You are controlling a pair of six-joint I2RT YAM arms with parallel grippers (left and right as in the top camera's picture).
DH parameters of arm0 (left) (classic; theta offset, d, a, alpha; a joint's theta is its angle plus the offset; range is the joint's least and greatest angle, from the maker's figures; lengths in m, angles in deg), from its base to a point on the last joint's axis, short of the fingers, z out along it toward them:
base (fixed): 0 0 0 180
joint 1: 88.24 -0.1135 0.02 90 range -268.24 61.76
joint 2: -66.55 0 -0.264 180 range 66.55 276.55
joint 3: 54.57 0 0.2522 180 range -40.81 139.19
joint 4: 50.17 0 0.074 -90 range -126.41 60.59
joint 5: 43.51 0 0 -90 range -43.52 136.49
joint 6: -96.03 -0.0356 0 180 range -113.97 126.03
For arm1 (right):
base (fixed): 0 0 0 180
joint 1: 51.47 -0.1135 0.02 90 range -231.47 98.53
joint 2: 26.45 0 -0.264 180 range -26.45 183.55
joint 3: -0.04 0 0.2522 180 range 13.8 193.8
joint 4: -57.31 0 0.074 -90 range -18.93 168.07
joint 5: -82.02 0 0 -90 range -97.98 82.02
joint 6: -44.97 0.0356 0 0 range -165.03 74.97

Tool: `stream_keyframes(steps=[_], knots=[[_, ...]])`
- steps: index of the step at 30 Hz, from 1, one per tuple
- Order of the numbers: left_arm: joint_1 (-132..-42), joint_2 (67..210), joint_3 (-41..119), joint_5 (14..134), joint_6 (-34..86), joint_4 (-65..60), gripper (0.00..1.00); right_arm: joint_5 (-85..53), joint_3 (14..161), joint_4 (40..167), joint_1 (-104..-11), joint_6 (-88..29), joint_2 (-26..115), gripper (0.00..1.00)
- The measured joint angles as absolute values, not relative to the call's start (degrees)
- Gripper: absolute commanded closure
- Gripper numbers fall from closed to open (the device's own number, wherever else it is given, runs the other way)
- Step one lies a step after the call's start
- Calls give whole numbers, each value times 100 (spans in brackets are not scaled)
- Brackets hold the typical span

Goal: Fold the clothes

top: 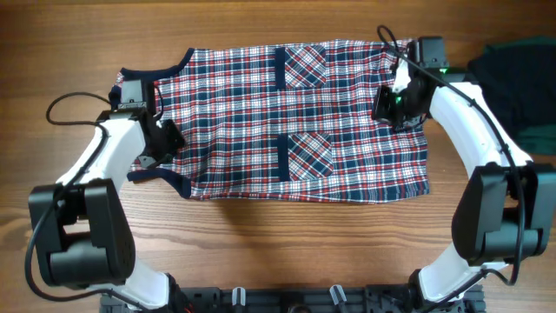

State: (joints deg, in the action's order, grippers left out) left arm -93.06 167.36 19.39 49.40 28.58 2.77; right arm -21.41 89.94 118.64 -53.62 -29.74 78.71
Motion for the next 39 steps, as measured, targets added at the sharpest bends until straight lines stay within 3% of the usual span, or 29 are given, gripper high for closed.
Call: stream_keyframes(steps=[17,28,39], knots=[[-9548,17049,1928,4593,2855,500,96,-1450,8576,12194,-5362,-2745,7871,96],[-10064,17049,1928,4591,2812,657,96,-1330,7693,11671,-5362,-2467,7871,95],[-10307,17049,1928,4595,2663,649,96,-1138,7293,11532,-5074,-1560,7705,96]])
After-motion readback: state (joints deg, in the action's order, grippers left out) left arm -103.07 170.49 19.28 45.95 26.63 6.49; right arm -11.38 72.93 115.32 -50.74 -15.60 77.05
